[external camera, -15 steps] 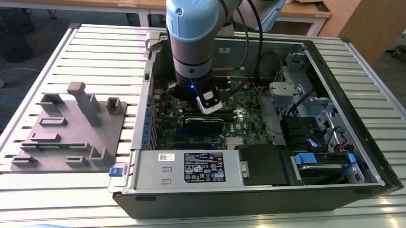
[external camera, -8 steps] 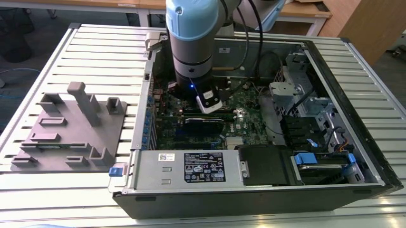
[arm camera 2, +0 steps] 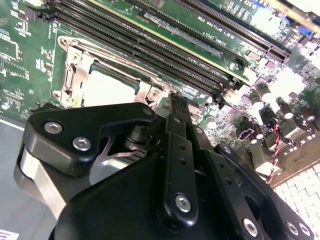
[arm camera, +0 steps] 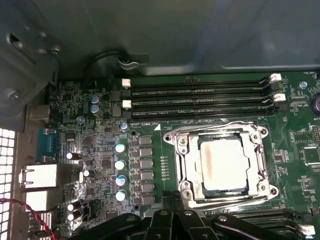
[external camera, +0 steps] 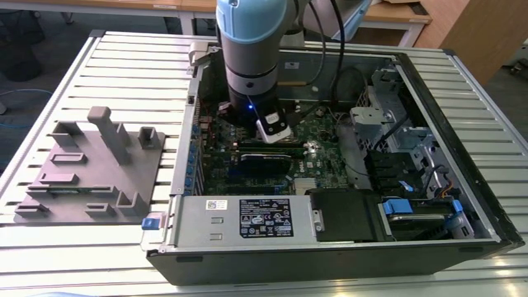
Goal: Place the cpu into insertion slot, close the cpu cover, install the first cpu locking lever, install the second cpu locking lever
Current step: 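Install the second cpu locking lever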
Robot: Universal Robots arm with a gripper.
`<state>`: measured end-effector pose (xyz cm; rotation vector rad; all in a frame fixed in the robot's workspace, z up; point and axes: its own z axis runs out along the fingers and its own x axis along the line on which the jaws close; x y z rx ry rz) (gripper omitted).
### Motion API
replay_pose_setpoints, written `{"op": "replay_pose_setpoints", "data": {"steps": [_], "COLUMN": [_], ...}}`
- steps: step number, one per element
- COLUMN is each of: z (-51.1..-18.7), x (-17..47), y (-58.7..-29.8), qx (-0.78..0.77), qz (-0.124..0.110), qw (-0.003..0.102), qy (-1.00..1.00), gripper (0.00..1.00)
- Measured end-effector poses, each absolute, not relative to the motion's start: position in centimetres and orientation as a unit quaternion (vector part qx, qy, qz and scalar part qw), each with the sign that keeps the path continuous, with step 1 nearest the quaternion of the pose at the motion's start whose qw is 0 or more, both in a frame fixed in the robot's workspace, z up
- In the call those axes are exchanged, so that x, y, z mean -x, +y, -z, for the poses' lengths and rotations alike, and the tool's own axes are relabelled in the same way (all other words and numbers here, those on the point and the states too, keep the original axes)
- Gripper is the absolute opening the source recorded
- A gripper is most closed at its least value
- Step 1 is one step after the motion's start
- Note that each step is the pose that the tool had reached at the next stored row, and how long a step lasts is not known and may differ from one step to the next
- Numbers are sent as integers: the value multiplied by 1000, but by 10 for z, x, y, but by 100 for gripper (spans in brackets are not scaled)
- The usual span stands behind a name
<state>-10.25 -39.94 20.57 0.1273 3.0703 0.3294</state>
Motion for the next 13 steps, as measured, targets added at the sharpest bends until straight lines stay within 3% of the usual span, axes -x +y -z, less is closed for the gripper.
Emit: {"op": "replay_pose_setpoints", "data": {"steps": [13], "z": [-205], "x": [87], "y": [-390], "qx": [-42], "qz": [-88], "qw": [27], "qy": [995], "gripper": [11]}}
